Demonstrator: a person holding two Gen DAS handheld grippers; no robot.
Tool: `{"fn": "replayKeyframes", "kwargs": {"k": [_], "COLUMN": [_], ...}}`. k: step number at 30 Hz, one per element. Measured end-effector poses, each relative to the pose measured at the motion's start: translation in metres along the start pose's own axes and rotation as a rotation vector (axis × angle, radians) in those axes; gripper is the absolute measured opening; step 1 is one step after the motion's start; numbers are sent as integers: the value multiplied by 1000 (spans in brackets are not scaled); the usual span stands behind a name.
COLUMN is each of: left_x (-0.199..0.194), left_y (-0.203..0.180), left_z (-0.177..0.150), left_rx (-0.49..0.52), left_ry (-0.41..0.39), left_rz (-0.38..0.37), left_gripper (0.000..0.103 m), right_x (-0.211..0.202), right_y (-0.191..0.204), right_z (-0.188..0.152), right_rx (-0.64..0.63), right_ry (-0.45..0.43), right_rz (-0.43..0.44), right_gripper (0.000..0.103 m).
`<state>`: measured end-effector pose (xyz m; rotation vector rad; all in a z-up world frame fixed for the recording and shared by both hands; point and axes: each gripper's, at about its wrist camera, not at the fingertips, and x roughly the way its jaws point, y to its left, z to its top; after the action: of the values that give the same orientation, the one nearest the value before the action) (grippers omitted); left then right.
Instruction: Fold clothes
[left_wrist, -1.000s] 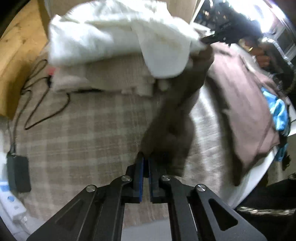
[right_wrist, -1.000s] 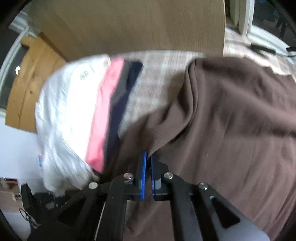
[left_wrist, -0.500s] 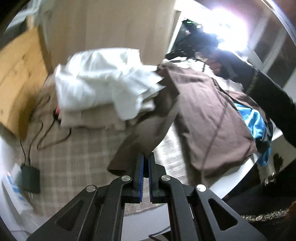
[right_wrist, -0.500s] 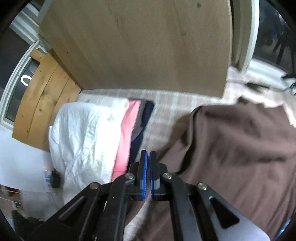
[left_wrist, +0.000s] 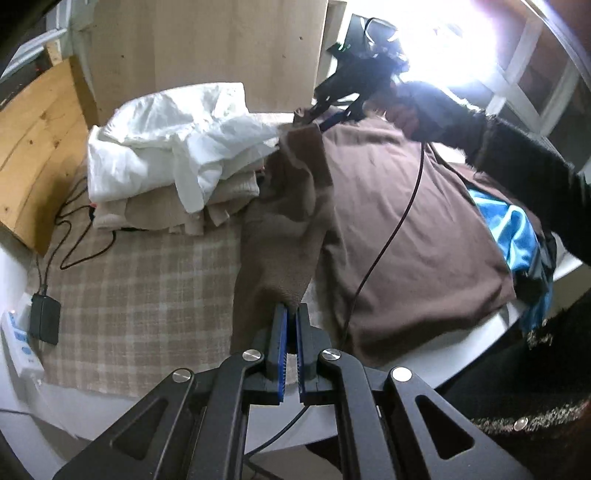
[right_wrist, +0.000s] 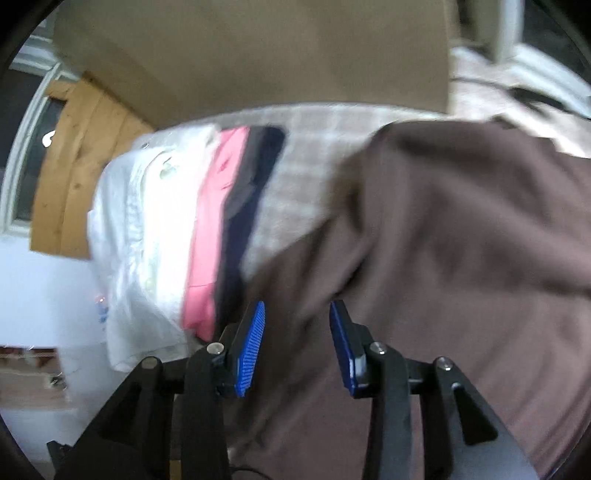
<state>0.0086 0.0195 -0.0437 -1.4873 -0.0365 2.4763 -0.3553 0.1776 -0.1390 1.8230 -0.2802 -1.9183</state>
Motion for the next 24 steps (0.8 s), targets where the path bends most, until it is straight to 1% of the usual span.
{"fn": "replayKeyframes", "kwargs": {"k": [1,2,3,4,7,8,10,12,13,14,15,16,17,18,19,20,23,24], "left_x": [-3,-5,-7,-11,-22,-26,-29,-27,-18,-5,9,22,30,36,35,31,9,6], "left_y": [-4,-7,-8,-10,-19,-27,-47,-70,-85,-96,-107,-113,-115,-116,-114,-110,-93,-89], "left_z": [1,2,3,4,7,7,7,5,2,-3,-7,-14,-20,-27,-36,-42,-53,-54], "left_rx": [-9,-18,-30,-45,-73,-71,-47,-11,8,21,33,40,29,13,-19,-42,-134,-150], "left_ry": [-6,-12,-18,-28,-51,-60,-64,-56,-37,0,40,89,126,161,179,181,160,149], "left_rz": [9,18,27,43,75,66,61,60,41,9,-15,-15,-24,-35,-53,-48,-29,-7], "left_gripper": [3,3,3,3,3,3,3,3,4,8,9,9,9,9,9,9,9,9], "right_x": [8,15,20,23,4,-4,-23,-35,-42,-44,-38,-31,-28,-33,-38,-49,-118,-140], "right_y": [2,6,8,11,16,18,16,6,1,-4,-11,-18,-26,-36,-46,-54,-69,-72], "right_z": [1,1,0,-1,3,5,6,0,-3,-7,-12,-18,-24,-34,-44,-55,-99,-112], "right_rx": [-12,-36,-61,-84,-123,-134,-156,-185,-200,-214,-224,-235,-239,-229,-219,-213,-226,-235], "right_ry": [24,45,50,49,-13,-34,-52,-54,-55,-47,-16,14,40,56,73,69,-83,-129], "right_rz": [7,-19,-40,-52,-26,-19,-15,-32,-40,-59,-103,-147,-175,-166,-157,-142,-51,-22], "right_gripper": [36,36,28,3,3,3,3,3,3,3,6,15,17,18,18,18,18,18]}}
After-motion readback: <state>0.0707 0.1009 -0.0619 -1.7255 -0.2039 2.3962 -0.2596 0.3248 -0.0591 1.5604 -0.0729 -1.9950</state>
